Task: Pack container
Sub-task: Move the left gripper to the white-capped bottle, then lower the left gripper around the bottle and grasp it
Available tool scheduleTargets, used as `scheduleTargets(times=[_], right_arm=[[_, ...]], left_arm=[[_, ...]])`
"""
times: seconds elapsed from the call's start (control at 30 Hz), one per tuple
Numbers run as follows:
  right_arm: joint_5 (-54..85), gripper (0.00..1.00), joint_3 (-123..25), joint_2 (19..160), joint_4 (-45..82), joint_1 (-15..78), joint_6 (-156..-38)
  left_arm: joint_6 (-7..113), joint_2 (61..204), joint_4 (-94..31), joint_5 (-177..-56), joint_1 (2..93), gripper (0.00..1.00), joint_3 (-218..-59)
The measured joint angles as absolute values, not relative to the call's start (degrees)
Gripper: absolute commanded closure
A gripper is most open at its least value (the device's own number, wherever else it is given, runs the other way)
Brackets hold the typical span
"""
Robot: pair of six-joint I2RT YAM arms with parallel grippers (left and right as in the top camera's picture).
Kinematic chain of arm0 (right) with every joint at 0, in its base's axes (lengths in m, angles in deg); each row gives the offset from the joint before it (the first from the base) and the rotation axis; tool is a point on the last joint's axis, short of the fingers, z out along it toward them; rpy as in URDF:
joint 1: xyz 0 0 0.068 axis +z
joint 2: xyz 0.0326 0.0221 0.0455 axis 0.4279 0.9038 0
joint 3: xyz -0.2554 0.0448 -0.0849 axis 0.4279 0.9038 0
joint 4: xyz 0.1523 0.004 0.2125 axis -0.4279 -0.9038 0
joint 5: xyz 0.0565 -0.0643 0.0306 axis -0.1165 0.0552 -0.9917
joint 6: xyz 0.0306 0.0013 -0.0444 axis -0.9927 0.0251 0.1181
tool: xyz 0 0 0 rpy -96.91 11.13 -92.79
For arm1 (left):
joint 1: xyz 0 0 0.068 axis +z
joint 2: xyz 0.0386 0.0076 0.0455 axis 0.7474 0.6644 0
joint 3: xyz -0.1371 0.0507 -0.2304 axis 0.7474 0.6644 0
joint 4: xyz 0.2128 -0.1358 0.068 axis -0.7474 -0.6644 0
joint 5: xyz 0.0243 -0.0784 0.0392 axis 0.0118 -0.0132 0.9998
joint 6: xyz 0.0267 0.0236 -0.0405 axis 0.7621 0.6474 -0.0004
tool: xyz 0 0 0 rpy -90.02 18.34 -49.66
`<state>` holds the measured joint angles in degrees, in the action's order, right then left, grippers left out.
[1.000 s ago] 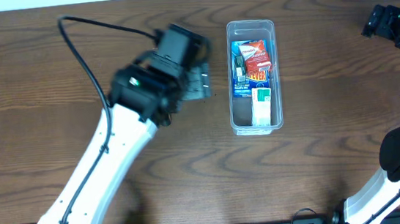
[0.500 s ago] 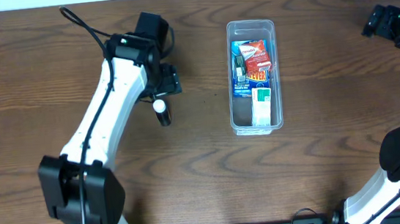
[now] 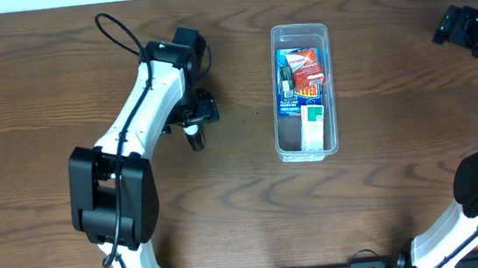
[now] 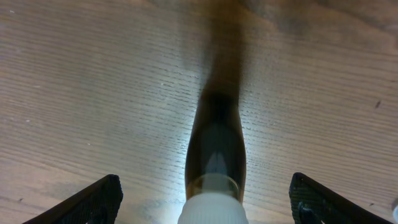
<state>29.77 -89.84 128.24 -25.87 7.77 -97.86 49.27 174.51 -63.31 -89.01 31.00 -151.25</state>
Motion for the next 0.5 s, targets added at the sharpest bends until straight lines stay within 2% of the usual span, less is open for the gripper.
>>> scheduleTargets(times=[0.5], right_arm=[[29.8,0.01,-89.8,128.2,-25.9,7.8,-97.9]], left_arm=[[52.0,174.8,-61.8,-95.0,31.0,0.13,-146.5]])
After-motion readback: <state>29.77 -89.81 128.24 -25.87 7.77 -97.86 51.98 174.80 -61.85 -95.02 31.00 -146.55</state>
